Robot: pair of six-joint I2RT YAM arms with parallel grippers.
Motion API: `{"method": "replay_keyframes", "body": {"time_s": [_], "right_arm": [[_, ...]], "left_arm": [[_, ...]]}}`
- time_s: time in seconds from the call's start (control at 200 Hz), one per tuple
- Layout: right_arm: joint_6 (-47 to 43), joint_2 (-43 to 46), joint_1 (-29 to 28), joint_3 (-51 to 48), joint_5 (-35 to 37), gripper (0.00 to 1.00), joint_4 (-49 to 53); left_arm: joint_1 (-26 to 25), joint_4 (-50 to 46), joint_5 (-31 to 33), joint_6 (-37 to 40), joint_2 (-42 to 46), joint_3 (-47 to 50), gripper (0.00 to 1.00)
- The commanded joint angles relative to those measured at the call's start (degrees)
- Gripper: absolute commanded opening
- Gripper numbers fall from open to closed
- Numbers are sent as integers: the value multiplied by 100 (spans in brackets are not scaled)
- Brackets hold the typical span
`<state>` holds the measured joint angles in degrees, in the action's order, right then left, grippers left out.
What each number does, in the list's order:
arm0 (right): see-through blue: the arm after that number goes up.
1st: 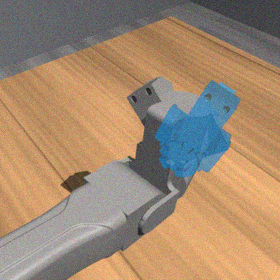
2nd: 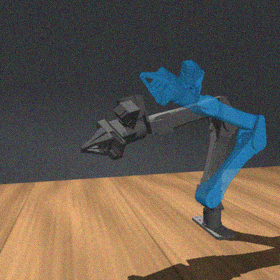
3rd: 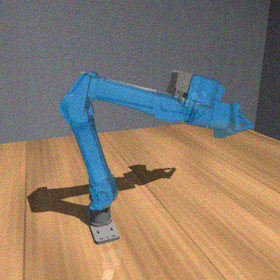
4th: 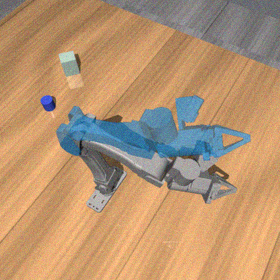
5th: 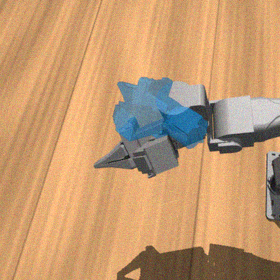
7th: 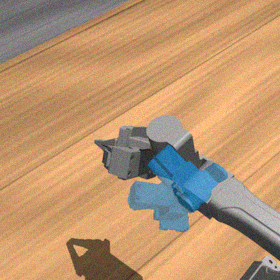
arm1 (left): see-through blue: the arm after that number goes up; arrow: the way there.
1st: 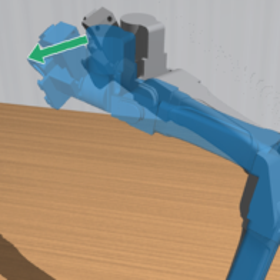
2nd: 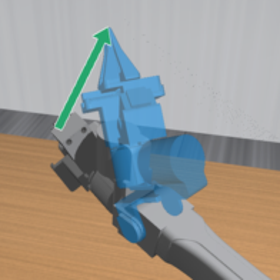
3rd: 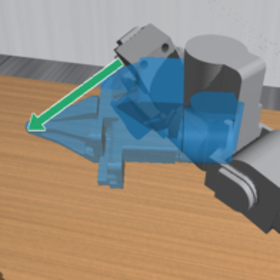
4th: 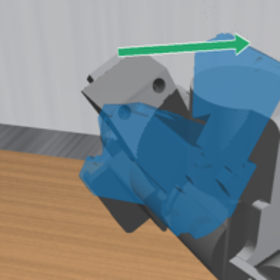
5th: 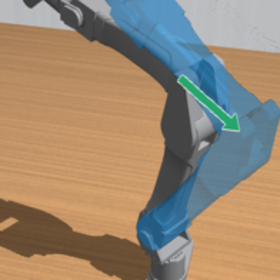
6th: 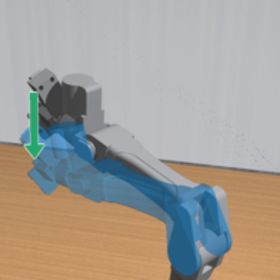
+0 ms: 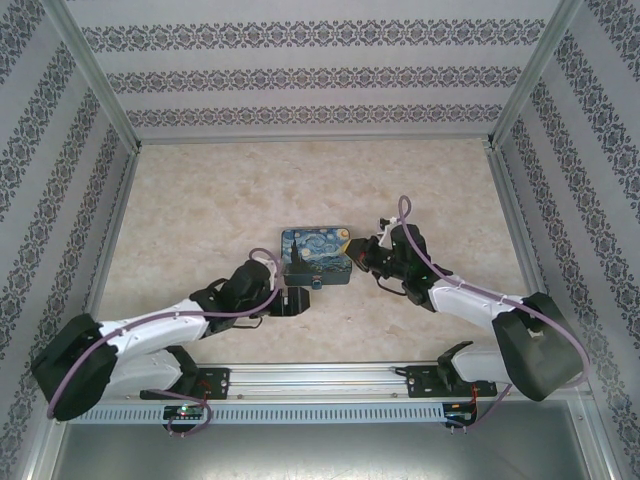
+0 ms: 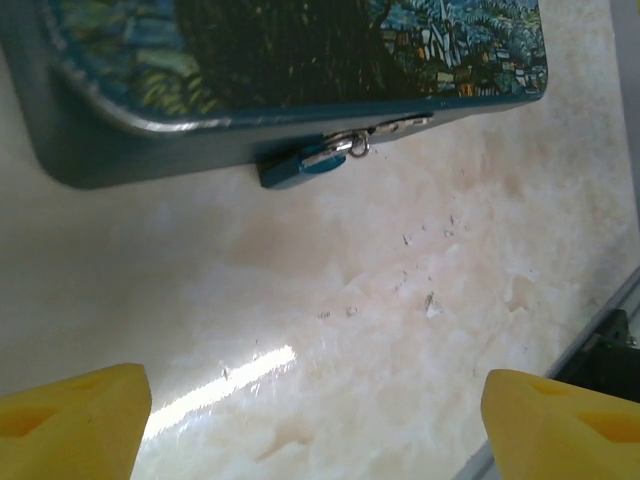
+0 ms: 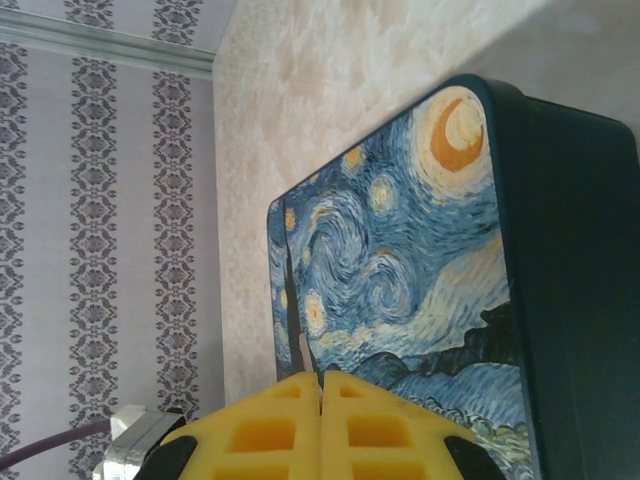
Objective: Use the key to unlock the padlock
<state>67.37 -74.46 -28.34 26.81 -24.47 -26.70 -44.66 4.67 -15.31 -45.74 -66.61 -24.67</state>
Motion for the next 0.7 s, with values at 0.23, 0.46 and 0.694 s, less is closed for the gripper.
{"method": "replay_keyframes", "body": {"time_s": [0.23, 0.46, 0.694], "right_arm": [[-163, -421, -63, 164, 51, 0, -142], [-189, -773, 18, 391, 56, 0, -139], [-230, -1321, 235, 756, -143, 0, -184]], "left_arm": [[-287, 1185, 606, 891, -1233, -491, 79], [-293, 1745, 733, 1128, -2058, -709, 78], [-247, 2252, 1125, 1325, -2728, -925, 76]]}}
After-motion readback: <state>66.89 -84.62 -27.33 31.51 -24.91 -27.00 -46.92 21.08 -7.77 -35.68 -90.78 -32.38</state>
